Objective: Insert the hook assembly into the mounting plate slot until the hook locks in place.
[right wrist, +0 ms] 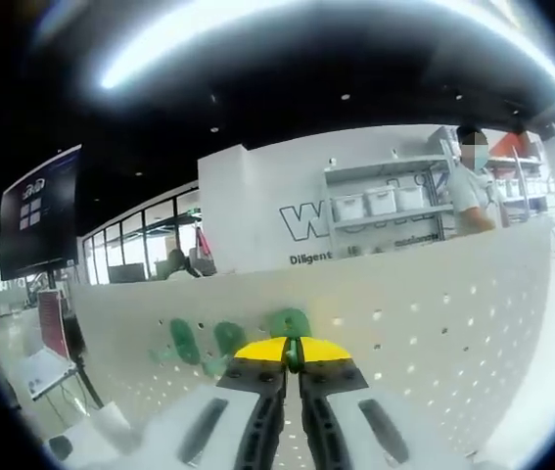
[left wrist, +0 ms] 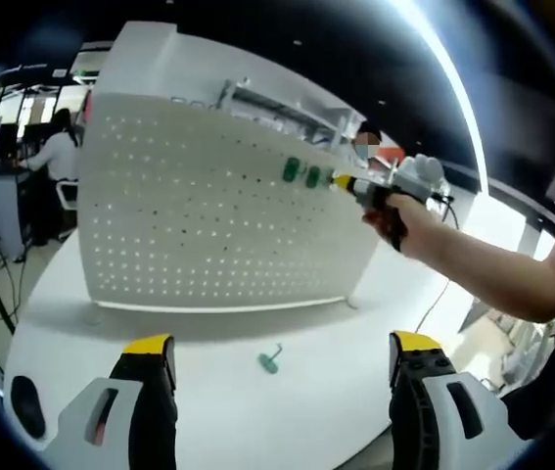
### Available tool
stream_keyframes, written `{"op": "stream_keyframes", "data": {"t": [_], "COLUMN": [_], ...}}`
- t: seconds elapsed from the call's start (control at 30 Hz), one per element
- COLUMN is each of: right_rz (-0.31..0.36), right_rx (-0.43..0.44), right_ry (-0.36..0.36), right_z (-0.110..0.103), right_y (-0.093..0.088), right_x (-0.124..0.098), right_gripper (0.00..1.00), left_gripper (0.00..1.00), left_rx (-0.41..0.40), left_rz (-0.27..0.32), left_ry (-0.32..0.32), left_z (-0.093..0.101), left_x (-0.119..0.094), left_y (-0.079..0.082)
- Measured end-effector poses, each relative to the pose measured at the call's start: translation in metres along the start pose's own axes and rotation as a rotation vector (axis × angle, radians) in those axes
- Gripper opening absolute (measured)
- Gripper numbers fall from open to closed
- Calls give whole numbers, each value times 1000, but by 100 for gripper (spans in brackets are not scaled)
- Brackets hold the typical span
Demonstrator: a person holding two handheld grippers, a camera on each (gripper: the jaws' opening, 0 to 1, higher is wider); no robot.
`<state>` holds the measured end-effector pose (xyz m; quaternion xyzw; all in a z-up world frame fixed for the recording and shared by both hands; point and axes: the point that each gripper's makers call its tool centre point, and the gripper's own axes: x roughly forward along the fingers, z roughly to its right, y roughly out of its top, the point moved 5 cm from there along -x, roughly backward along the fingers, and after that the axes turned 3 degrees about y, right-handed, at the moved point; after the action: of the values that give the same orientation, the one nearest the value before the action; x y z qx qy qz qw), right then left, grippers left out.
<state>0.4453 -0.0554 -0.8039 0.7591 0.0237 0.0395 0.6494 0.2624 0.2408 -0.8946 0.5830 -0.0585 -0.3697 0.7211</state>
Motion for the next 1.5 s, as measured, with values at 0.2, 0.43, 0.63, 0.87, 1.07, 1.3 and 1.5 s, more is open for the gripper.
{"op": "stream_keyframes", "data": {"t": [0.2,0.43,0.63,0.87,1.07,1.3,1.5], "right_rz": [8,5,6,-7,-5,-3,-8], "right_rx": [42,8,-48,-61,-71,-58,-76], "right_ry": [-24,-32,-42,-41,-41,-21,-7], "right_z": [4,3,3,3,2,-2,-3], "right_y": [-3,-4,-5,-2,1,5,8], "right_x": [2,3,4,2,-3,-11,-17], "right_gripper": [1,1,2,9,16,18,17], "left_gripper": [91,91,91,91,91,90,90], "left_rx": [-4,2,-1,-6,-8,-4,-2], "left_rz": [-7,-10,-13,-9,-14,-4,0], "left_ry": [6,-3,-1,10,19,27,26], "left_z": [-3,0,-1,-2,-3,-2,1], "left_x": [1,4,4,-1,-5,-10,-14], "left_y": [-1,0,-1,-3,-6,-4,-5]}}
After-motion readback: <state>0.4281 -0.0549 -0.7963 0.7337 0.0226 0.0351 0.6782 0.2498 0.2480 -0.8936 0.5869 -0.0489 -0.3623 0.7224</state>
